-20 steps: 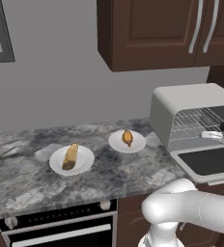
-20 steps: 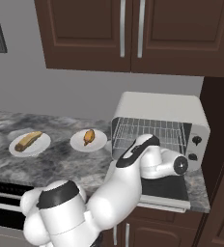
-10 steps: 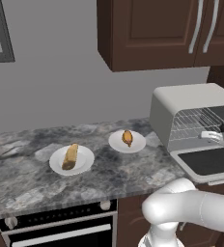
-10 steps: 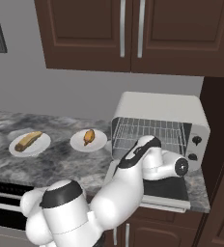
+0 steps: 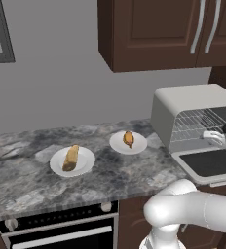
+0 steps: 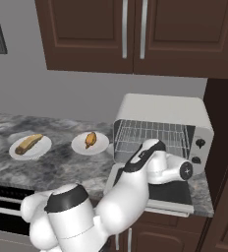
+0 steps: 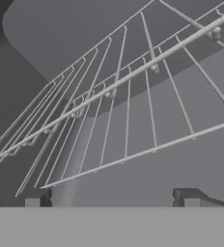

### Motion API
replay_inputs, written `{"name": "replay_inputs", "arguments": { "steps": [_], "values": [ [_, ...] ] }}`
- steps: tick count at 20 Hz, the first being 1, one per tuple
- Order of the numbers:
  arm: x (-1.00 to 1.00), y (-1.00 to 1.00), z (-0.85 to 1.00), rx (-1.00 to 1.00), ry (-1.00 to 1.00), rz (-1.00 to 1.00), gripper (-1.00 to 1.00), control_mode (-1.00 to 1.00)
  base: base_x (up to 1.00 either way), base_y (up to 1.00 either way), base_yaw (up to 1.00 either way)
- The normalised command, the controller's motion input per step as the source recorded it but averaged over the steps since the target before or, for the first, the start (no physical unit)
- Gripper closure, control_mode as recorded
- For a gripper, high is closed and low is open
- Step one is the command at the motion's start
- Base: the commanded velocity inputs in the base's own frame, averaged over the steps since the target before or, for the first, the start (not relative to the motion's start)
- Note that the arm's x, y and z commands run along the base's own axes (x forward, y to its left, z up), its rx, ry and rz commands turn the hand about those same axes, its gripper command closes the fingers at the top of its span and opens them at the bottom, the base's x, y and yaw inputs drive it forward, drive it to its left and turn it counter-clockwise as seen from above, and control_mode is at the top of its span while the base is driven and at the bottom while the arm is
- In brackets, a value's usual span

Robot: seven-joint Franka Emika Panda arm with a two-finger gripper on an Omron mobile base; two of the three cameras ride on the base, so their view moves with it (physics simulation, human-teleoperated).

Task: Open the toaster oven door. Place the baguette on the bottom rack in the toaster oven and place the chicken drumstick on the top rack.

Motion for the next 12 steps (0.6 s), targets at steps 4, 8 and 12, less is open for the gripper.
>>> {"name": "replay_inputs", "arguments": {
  "steps": [4, 8, 12],
  "values": [
    [0.10, 0.01, -0.11, 0.01, 0.02, -0.02, -1.00, -1.00, 0.00, 0.00, 0.00],
    [0.07, 0.00, -0.18, 0.00, 0.00, -0.02, -1.00, -1.00, 0.00, 0.00, 0.00],
    [0.17, 0.00, -0.29, 0.00, 0.00, -0.02, -1.00, -1.00, 0.00, 0.00, 0.00]
  ]
}}
